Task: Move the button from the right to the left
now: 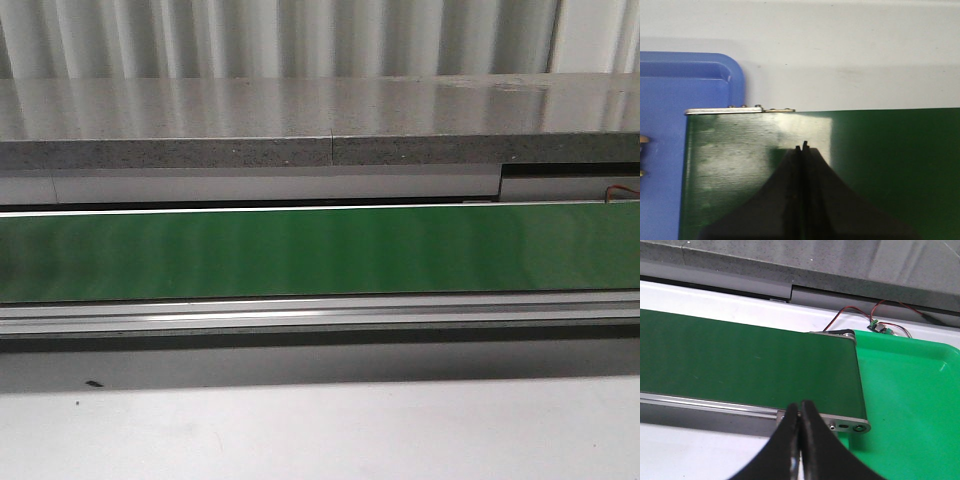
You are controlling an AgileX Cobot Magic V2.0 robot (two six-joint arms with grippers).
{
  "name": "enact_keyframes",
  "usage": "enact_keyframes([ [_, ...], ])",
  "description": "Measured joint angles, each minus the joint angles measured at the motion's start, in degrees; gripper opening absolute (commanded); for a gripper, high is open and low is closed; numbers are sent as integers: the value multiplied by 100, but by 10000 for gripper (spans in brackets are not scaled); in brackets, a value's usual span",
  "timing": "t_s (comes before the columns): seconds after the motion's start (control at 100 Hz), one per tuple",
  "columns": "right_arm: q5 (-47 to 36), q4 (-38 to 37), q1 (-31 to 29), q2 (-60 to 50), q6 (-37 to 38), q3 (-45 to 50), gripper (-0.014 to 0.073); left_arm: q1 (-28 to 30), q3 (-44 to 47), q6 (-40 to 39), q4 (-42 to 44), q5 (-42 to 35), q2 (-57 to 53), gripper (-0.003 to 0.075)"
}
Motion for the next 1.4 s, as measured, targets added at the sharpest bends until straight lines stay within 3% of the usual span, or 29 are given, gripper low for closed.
enact_keyframes([
  [0.43,0,0,0,0,0,0,-66,-721,2275,0,-43,-1387,-2327,-21],
  [0.84,0,0,0,0,0,0,-66,-819,4463,0,-52,-2612,-5217,-21],
  [1.22,0,0,0,0,0,0,-66,-819,5590,0,-37,-2774,-7014,-21],
  [1.4,0,0,0,0,0,0,-66,-819,5839,0,388,-2858,-7580,-21],
])
